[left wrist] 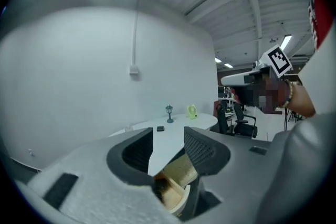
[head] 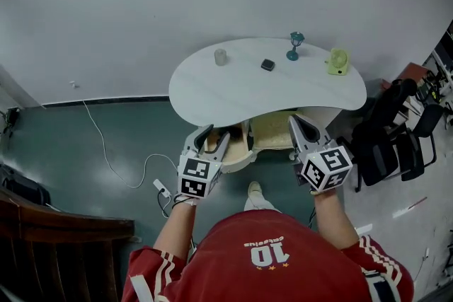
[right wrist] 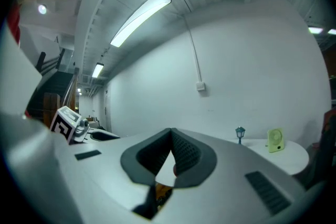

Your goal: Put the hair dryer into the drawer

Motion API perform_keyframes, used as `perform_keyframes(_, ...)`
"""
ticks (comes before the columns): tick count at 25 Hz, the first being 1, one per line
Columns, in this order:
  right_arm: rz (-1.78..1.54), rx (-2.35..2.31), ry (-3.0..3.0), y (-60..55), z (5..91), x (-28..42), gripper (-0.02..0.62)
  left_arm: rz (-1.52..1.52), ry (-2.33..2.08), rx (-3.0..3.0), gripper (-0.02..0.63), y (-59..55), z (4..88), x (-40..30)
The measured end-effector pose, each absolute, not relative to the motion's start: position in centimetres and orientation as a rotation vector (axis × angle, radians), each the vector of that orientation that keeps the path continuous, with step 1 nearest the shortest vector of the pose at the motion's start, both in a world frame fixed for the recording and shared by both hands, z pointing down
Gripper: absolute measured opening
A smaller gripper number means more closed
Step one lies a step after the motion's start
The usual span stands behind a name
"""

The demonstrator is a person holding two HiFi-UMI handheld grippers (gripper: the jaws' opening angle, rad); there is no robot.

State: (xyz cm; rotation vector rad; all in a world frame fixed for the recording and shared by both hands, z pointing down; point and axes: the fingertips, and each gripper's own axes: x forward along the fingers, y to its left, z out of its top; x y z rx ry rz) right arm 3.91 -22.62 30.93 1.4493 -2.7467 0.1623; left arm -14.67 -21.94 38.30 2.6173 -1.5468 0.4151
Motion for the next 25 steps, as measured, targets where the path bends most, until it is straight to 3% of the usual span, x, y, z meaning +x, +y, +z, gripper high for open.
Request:
perform_keyframes(9,0.021,1.59,-2.74,-18.5,25.1,6.2,0.006,0.136,-1.559,2.751,0.183,-17.2,29.4,-15.0)
perform_keyframes(25,-0.067,1.502,-2.801,-12.4,21.5,11.1,0.006,-0.055,-1.664,2.721,0.172,-8.4,22.7,-12.0)
